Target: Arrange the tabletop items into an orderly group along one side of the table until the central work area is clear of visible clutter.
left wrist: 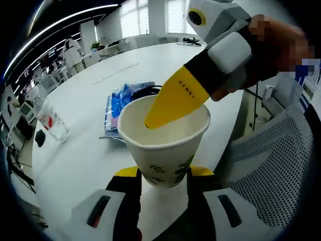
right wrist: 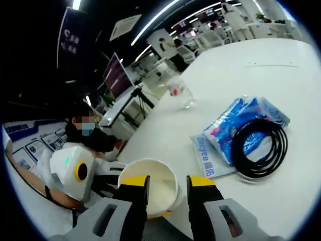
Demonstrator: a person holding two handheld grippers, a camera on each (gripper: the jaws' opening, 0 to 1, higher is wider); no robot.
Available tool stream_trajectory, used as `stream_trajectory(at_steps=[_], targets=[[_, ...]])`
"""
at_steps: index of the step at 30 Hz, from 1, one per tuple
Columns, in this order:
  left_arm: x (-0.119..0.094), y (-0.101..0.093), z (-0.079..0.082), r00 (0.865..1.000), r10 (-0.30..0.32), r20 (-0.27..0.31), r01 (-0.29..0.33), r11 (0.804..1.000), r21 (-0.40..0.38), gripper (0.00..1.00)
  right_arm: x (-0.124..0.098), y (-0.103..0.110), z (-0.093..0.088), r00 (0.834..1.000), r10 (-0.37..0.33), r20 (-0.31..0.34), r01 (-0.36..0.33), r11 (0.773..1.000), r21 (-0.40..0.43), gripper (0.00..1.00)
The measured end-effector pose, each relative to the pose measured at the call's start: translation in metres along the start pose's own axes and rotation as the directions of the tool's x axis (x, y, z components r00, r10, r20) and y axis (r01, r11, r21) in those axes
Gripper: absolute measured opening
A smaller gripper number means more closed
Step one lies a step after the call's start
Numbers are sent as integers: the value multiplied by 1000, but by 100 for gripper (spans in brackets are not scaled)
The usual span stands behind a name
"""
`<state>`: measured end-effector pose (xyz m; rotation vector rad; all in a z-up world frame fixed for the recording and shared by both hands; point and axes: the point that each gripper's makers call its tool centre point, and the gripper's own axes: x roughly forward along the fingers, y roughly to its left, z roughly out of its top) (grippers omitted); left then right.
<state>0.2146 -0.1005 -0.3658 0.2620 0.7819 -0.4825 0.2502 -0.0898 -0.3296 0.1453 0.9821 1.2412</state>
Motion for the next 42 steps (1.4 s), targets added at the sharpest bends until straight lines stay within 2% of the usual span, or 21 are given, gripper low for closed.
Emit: stream_trajectory(at_steps=[3,5,9,18,21,27,36,42], targets=[[1,-3,2,1000,-3,-3,3,1000,25,34,1,-1,-4,1000,-14,-22,14,1000,-21,15],[1,-2,1,1000,-2,-11,3,1000,30,34,0,-7,-4,998,-47,-28,46,998,-35,7],[1,-1,0,1000,0,-17,1,999,42,34,-2,-13,-4,997,-67,-26,68,997,24,3],[0,7,1,1000,20,-16,-20,1000,13,33,-3,-15,1,996,-88,1,88,996,24,0],[-2,12,3,999,36,-7,-36,999,-14,31,-5,-16,4,995,-98,11,98,995,26,0],[-4,16,3,999,50,-5,-50,999,-13,25,-9,-24,9,992,-119,34,118,992,40,0],[-11,26,-3,996,81,23,-77,988,-137,26,-21,-37,14,985,-155,70,147,984,103,0],[-17,44,-14,991,127,35,-113,958,-262,27,-27,-45,16,981,-174,81,162,978,132,0]])
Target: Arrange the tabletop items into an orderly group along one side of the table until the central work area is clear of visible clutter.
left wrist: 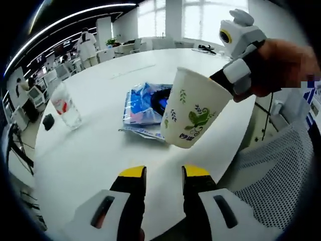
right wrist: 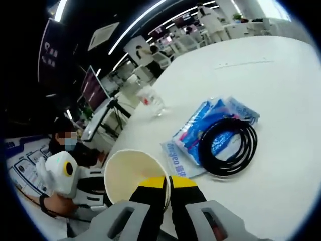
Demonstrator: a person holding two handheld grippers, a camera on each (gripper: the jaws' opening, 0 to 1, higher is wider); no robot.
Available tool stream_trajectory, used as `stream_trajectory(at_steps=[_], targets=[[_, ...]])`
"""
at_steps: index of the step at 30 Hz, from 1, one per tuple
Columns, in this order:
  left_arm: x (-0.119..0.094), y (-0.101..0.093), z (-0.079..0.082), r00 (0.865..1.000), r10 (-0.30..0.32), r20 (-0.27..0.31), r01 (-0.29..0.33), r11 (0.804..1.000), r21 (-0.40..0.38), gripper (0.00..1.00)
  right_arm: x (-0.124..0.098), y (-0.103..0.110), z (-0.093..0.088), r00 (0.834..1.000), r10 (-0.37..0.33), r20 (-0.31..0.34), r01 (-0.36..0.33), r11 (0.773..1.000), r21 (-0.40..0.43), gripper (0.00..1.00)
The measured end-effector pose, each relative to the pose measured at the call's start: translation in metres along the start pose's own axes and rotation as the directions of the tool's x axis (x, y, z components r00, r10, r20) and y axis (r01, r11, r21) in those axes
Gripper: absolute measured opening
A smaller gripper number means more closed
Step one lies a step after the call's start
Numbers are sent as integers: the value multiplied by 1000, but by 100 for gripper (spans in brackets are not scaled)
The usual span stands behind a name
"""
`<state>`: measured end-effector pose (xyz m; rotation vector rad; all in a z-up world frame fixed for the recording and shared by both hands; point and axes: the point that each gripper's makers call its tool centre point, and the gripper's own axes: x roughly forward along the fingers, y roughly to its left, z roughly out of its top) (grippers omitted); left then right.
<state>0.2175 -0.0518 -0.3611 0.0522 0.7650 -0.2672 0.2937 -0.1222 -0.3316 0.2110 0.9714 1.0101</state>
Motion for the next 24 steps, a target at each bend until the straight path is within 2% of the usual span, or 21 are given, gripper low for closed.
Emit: stream_trajectory(at_steps=[6,9,12,17,22,24], targets=[[-10,24,-4,998,61,27,-58,993,-99,29,-5,-5,6,1000,-14,11,13,1000,18,0],[-15,29,-5,996,79,38,-74,988,-135,29,-6,-3,7,1000,-17,14,17,1000,22,0],[-21,40,-5,992,109,57,-95,974,-203,30,-6,-5,6,1000,-24,9,24,999,23,0],[-26,63,-10,987,146,65,-125,958,-260,34,-5,-8,7,999,-31,7,31,998,50,0],[-28,77,-15,983,169,70,-141,942,-305,38,1,-7,12,999,-34,5,34,998,48,0],[-29,77,-15,981,179,73,-148,938,-314,39,3,-6,15,999,-32,5,32,999,43,0]])
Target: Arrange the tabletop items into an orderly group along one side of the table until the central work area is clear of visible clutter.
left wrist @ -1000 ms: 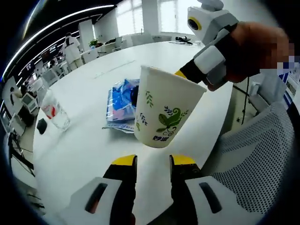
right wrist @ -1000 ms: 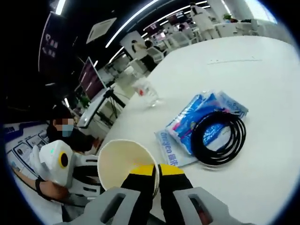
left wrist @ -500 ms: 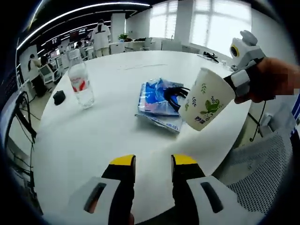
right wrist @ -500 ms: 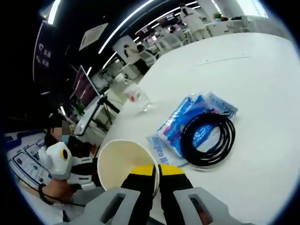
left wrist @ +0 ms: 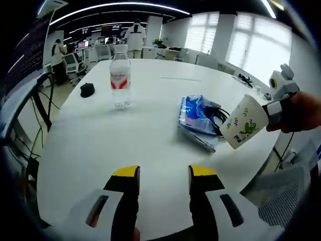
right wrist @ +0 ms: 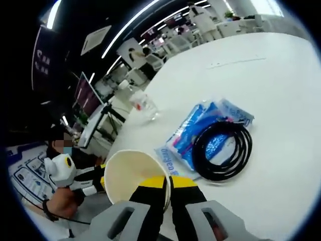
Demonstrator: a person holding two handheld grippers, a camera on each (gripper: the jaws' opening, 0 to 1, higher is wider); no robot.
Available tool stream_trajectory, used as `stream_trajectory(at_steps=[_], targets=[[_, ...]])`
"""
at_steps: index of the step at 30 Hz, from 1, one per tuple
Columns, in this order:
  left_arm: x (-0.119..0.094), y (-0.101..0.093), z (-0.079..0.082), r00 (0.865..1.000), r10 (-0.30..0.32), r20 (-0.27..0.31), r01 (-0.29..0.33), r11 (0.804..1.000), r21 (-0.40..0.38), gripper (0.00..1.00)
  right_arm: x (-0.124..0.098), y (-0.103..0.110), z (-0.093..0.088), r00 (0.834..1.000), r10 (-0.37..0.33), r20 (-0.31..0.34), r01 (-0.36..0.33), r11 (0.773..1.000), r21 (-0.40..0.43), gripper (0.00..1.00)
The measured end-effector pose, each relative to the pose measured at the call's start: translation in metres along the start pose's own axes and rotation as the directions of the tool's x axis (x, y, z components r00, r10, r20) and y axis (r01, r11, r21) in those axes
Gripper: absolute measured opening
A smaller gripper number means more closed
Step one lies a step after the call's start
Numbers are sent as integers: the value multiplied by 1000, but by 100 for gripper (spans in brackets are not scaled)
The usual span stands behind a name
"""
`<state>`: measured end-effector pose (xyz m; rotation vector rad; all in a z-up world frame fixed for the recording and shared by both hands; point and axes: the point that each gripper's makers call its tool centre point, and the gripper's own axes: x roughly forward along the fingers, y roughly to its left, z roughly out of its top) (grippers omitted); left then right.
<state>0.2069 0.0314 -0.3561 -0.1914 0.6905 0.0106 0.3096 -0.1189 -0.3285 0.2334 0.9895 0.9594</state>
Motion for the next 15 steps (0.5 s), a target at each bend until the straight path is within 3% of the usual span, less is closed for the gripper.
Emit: stream_trajectory(at_steps=[6,15], targets=[[-5,18,4,999,28,26,-26,997,-70,42,15,6,10,1000,3,-8,-3,1000,-9,0],[-10,28,7,998,44,42,-40,995,-96,43,36,21,27,1000,17,-25,-19,999,-42,0]])
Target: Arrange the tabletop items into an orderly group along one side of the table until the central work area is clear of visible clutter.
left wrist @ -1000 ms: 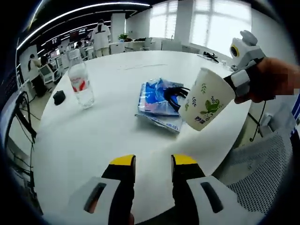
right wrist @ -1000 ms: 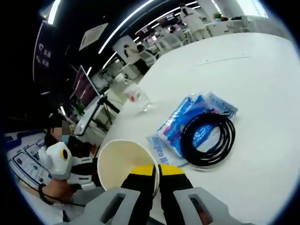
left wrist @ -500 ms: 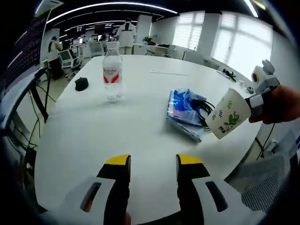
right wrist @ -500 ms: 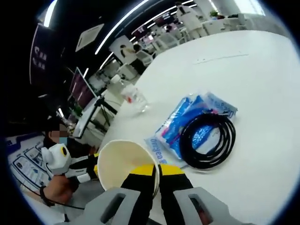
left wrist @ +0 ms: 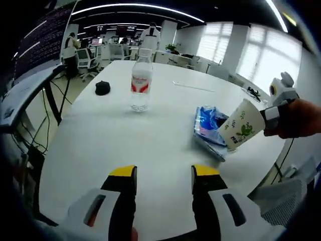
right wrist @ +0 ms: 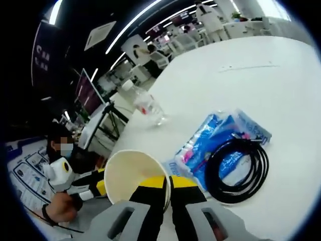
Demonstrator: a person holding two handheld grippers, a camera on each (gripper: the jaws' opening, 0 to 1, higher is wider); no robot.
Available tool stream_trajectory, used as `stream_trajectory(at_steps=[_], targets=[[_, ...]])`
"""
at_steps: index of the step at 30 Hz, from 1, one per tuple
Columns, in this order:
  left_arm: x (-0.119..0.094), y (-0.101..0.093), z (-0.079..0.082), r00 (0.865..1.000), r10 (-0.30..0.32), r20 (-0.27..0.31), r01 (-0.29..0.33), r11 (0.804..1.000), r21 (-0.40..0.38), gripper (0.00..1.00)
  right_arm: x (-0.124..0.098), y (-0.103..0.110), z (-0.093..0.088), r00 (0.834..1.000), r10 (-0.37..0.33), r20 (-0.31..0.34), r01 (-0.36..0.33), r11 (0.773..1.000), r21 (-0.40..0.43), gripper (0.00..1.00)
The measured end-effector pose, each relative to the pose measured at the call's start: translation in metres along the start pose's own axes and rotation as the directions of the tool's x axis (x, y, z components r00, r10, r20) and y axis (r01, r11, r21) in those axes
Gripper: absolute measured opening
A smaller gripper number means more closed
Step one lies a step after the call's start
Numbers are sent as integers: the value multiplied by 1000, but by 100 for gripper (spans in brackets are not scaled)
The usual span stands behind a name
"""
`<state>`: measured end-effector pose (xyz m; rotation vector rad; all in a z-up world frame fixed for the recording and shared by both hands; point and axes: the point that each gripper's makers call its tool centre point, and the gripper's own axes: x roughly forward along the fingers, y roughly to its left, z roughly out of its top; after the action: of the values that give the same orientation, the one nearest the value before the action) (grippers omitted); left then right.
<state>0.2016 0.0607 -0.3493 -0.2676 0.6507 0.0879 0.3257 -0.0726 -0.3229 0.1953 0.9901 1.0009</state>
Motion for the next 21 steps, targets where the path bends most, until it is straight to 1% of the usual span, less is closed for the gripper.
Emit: stream_trajectory(at_steps=[2,3,6,8,10,11,16,17,20,21], targets=[[-1,1,0,1000,1,2,-1,1000,-5,43,5,9,4,1000,6,-3,-6,1000,-9,0],[-1,1,0,1000,1,1,-1,1000,-6,43,9,7,9,1000,9,-5,-9,1000,-10,0],[-2,2,-1,1000,1,2,-1,1000,-11,44,17,8,15,1000,13,-11,-13,1000,-12,0],[-2,2,-1,1000,1,2,-1,1000,-9,44,23,11,17,1000,13,-12,-13,1000,-15,0],[-2,3,-1,1000,5,2,-5,1000,-4,44,24,17,15,1000,11,-13,-11,1000,-14,0],[-2,3,-1,1000,5,2,-5,1000,-4,44,24,16,17,1000,10,-12,-10,1000,-11,0],[-2,2,2,1000,2,4,-3,1000,7,46,34,17,24,1000,-5,-14,5,1000,16,0],[-2,2,3,1000,1,6,-1,1000,7,46,40,14,31,1000,-7,-14,7,1000,27,0],[-3,2,4,1000,1,10,-1,1000,7,46,45,13,37,1000,-14,-5,14,998,59,0],[-3,2,5,1000,0,11,0,1000,3,47,48,12,42,1000,-20,-3,20,997,73,0]])
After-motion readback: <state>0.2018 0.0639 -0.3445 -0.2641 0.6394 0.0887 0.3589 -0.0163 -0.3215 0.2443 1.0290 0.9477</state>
